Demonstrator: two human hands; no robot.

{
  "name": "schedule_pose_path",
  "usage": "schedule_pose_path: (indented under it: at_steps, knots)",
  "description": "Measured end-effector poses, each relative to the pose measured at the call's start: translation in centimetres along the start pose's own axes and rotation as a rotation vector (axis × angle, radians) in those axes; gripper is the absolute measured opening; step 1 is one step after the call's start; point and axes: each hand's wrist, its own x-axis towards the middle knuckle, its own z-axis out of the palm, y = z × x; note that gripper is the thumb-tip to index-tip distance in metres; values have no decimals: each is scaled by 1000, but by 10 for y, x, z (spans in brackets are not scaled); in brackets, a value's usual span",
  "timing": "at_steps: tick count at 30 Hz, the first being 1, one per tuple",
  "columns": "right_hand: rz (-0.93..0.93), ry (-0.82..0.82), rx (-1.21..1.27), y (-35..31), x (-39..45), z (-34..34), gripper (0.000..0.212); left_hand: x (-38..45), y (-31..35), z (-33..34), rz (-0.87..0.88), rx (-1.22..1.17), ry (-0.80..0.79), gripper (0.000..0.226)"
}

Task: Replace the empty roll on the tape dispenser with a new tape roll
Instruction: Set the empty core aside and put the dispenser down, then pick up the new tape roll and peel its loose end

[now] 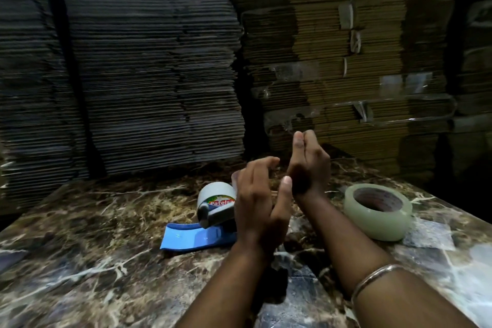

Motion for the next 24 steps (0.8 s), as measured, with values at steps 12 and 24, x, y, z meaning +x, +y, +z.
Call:
schedule_pose_path:
  at_steps: [12,24]
  knots:
    - [66,89,1,-27,11,-29,22,-11,-5,11,-138,-94,-186,38]
    - [151,-450,-1026,-8,-10,-128,63,-15,-9,17,-240,-136,-268,24]
